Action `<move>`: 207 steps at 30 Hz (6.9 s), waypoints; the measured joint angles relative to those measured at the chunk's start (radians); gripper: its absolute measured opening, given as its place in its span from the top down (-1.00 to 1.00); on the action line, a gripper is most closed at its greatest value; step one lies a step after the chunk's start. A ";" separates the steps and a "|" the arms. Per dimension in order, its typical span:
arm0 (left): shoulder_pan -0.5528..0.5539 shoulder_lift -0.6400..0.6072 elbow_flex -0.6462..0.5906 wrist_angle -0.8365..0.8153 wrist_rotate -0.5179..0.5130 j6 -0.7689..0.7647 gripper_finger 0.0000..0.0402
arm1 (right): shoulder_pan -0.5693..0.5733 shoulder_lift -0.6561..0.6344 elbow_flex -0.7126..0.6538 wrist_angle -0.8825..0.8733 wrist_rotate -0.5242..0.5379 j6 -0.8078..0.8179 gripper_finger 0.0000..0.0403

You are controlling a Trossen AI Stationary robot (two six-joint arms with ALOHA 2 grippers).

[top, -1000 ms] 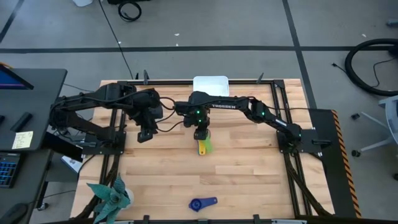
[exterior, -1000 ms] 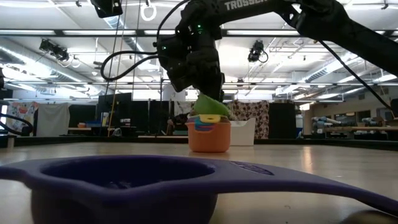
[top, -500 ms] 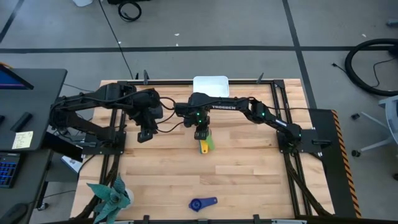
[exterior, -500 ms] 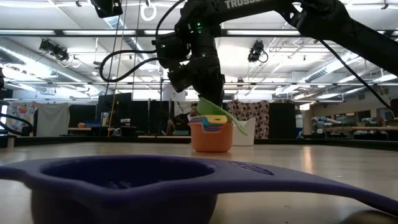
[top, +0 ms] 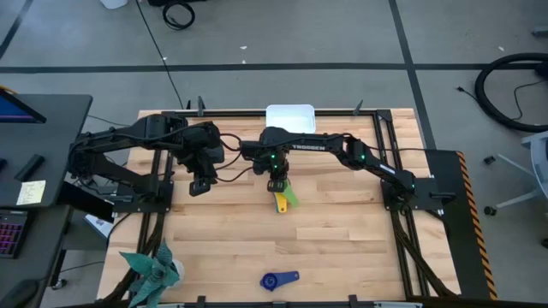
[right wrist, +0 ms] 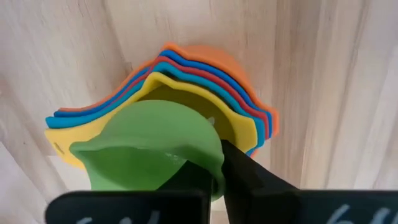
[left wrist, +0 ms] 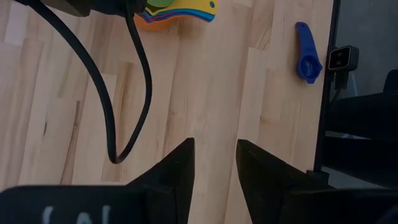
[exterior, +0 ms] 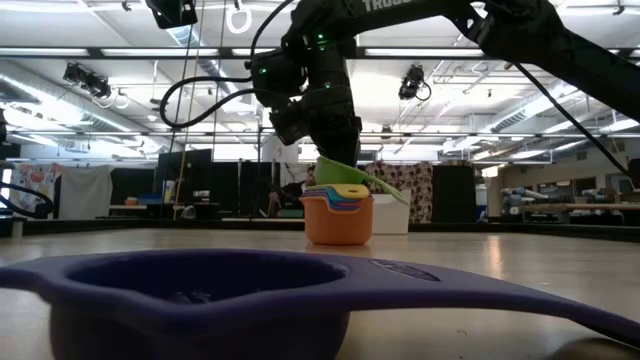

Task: Nest measuring cups in basket
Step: Stack the green measuring cup on the yellow measuring cup

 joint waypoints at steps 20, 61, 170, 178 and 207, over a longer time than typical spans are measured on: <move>0.000 0.001 0.000 0.000 0.000 0.008 0.39 | -0.011 -0.010 0.000 0.000 -0.070 0.046 0.44; -0.043 0.004 0.000 -0.002 -0.023 -0.127 0.39 | 0.044 -0.084 0.000 0.000 -0.061 0.203 0.96; -0.124 0.733 -0.152 0.810 0.010 0.278 0.39 | 0.074 -0.685 -1.236 1.006 -0.235 0.047 0.98; -0.124 0.732 -0.158 0.872 -0.007 0.270 0.39 | 0.073 -0.687 -1.237 0.987 -0.274 0.054 0.98; -0.120 0.735 -0.154 0.912 -0.063 0.254 0.39 | 0.056 -0.687 -1.122 0.720 0.044 -0.038 0.98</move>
